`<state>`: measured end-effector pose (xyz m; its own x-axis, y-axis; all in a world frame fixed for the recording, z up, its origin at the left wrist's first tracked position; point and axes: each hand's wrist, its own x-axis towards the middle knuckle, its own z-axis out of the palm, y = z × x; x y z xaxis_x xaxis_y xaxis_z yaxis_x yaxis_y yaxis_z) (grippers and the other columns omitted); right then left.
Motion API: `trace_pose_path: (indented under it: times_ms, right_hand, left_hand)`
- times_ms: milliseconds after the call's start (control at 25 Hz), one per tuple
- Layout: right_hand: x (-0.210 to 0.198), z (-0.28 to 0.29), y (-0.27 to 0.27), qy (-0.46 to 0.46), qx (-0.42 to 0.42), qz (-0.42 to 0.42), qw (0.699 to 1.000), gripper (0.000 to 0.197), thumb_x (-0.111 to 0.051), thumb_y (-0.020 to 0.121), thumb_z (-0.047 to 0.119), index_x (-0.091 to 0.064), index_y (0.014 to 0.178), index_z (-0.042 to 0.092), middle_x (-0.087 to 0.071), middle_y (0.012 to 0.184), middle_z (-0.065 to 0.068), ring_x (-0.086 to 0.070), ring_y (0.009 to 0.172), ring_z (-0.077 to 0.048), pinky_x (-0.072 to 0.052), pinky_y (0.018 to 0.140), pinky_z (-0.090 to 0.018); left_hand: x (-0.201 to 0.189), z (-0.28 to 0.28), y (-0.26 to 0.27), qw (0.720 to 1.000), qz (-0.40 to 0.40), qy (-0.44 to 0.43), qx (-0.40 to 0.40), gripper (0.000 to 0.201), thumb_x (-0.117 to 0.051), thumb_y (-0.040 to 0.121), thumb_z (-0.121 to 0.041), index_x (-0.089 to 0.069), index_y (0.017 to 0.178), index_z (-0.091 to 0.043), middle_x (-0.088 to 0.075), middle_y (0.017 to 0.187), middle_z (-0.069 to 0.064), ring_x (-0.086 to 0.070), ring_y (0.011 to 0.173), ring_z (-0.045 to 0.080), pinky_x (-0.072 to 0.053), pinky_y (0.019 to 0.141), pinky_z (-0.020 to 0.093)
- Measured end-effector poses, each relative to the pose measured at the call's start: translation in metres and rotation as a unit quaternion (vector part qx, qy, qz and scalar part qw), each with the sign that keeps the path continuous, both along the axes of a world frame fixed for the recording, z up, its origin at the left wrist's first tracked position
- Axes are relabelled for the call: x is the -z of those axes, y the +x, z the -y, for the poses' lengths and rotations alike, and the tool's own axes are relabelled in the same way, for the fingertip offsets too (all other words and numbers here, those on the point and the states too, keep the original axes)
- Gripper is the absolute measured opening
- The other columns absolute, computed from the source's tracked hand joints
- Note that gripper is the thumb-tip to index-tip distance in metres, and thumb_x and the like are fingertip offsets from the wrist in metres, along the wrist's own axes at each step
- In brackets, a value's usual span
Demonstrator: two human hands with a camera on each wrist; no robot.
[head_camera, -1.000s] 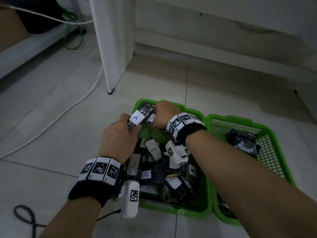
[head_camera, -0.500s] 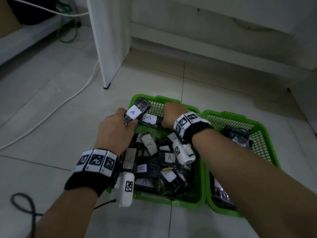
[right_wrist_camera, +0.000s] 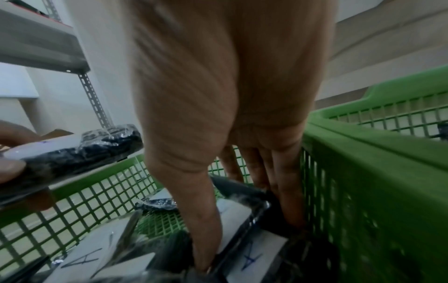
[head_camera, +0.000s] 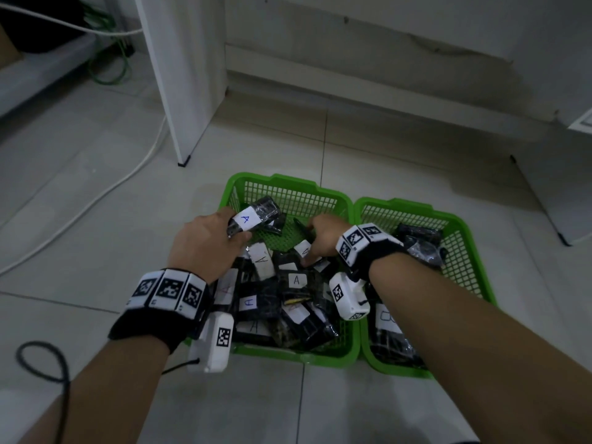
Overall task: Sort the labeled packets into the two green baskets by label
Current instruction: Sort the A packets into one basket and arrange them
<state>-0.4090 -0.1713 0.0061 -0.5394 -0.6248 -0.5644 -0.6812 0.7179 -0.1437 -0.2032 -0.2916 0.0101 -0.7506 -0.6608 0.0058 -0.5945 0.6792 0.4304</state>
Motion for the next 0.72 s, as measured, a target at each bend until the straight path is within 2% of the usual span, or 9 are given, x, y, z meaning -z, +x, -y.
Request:
trace_pose_path:
  times_ms: [80,160,280,360,480,560,640,680,720]
  right_hand:
    - [-0.003,-0.002,0.003,-0.024,-0.004,-0.009,1.000,0.062,-0.093,0.066,0.033,-0.065,0.113,0.004,-0.068,0.111,-0.012,-0.067,0.094,-0.028,-0.059,0.083,-0.039]
    - [-0.005,-0.005,0.007,-0.096,0.030,0.010,0.995,0.044,-0.091,0.068,0.019,-0.066,0.103,0.007,-0.070,0.105,-0.012,-0.068,0.087,-0.027,-0.061,0.076,-0.040]
    - [-0.011,-0.019,0.010,-0.182,0.102,0.088,0.974,0.033,-0.079,0.077,-0.001,-0.063,0.104,0.009,-0.069,0.103,-0.014,-0.072,0.084,-0.029,-0.064,0.064,-0.043]
    - [-0.020,-0.031,0.016,-0.183,0.128,0.162,0.961,0.038,-0.077,0.080,-0.003,-0.059,0.111,0.011,-0.068,0.104,-0.015,-0.075,0.082,-0.028,-0.062,0.057,-0.036]
    - [-0.023,-0.049,0.027,-0.150,0.084,0.163,0.972,0.042,-0.079,0.080,0.004,-0.056,0.113,0.016,-0.066,0.107,-0.009,-0.073,0.085,-0.025,-0.059,0.056,-0.030]
    - [-0.021,-0.057,0.039,-0.166,0.048,0.111,0.979,0.040,-0.084,0.076,0.013,-0.055,0.102,0.021,-0.065,0.104,-0.002,-0.068,0.091,-0.023,-0.057,0.066,-0.033]
    - [-0.019,-0.064,0.051,-0.173,0.020,0.108,0.979,0.049,-0.093,0.066,0.025,-0.051,0.091,0.025,-0.063,0.099,0.002,-0.062,0.090,-0.022,-0.053,0.071,-0.035]
    - [-0.018,-0.067,0.056,-0.169,0.009,0.125,0.978,0.053,-0.095,0.062,0.031,-0.051,0.091,0.025,-0.063,0.098,0.002,-0.062,0.090,-0.023,-0.053,0.074,-0.038]
    - [-0.020,-0.071,0.060,-0.169,0.007,0.150,0.974,0.054,-0.095,0.061,0.035,-0.052,0.093,0.025,-0.064,0.100,0.002,-0.063,0.092,-0.022,-0.054,0.076,-0.040]
  left_hand:
    - [-0.001,0.001,0.001,1.000,0.023,-0.013,0.017,0.036,-0.062,0.089,-0.048,-0.059,0.113,-0.022,-0.071,0.095,0.012,-0.065,0.085,0.036,-0.052,0.070,0.038]
    - [-0.001,0.001,0.003,0.998,0.048,-0.017,0.035,0.036,-0.065,0.086,-0.049,-0.061,0.114,-0.026,-0.071,0.096,0.008,-0.065,0.086,0.032,-0.053,0.072,0.036]
    - [0.002,-0.001,0.004,0.994,0.094,0.008,0.051,0.037,-0.070,0.080,-0.052,-0.067,0.108,-0.027,-0.070,0.099,0.007,-0.065,0.088,0.028,-0.052,0.073,0.032]
    - [0.005,-0.003,0.005,0.988,0.135,0.033,0.062,0.041,-0.071,0.074,-0.058,-0.070,0.100,-0.026,-0.064,0.096,0.007,-0.062,0.090,0.024,-0.052,0.076,0.033]
    - [0.007,-0.008,0.006,0.979,0.186,0.006,0.085,0.044,-0.072,0.070,-0.062,-0.070,0.094,-0.024,-0.057,0.091,0.001,-0.051,0.101,0.021,-0.049,0.090,0.038]
    - [0.007,-0.010,0.007,0.977,0.192,-0.022,0.091,0.046,-0.075,0.067,-0.060,-0.068,0.097,-0.025,-0.060,0.099,-0.001,-0.045,0.116,0.024,-0.039,0.101,0.041]
    - [0.007,-0.012,0.007,0.984,0.158,-0.014,0.078,0.044,-0.081,0.067,-0.051,-0.064,0.100,-0.026,-0.059,0.118,-0.002,-0.033,0.138,0.026,-0.020,0.115,0.050]
    - [0.006,-0.011,0.007,0.989,0.130,-0.003,0.070,0.043,-0.082,0.067,-0.045,-0.062,0.100,-0.027,-0.058,0.122,-0.002,-0.032,0.141,0.025,-0.013,0.117,0.051]
    - [0.003,-0.011,0.007,0.993,0.102,0.004,0.066,0.042,-0.083,0.067,-0.041,-0.062,0.100,-0.026,-0.060,0.119,-0.001,-0.039,0.137,0.024,-0.016,0.118,0.049]
